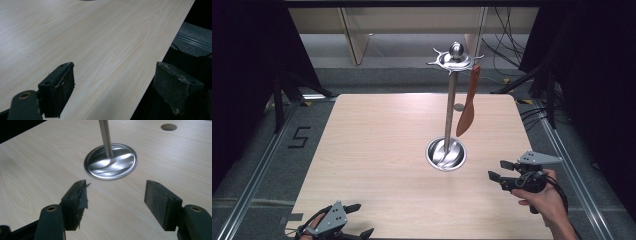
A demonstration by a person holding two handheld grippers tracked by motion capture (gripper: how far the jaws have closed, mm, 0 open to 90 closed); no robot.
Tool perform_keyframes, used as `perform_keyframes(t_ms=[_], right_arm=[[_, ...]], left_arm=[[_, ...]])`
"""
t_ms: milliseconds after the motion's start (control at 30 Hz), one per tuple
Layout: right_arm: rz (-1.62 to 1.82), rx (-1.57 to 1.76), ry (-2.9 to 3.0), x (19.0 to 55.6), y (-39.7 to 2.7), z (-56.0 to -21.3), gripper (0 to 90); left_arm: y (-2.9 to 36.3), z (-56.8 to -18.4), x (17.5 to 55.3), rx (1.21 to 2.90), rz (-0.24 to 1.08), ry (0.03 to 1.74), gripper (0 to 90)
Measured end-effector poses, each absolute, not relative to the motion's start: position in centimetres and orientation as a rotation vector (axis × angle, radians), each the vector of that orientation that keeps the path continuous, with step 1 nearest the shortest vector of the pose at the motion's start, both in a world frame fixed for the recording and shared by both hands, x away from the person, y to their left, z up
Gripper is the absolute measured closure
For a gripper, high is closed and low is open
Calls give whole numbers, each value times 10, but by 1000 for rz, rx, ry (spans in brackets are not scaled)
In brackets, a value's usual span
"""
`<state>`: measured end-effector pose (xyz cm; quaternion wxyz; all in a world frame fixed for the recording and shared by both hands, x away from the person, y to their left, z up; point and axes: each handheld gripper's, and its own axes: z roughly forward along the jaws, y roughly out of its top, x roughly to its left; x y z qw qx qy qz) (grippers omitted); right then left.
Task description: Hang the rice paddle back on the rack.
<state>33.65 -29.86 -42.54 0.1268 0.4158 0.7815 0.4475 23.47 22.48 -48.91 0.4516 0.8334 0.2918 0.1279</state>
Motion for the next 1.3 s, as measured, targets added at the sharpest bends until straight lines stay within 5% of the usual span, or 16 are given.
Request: perform_keyframes(t_ms=[1300], right_arm=[[1134,1226,2380,308,-286,-472,307]], left_arm=[[226,-490,235,2069,319,725,163]])
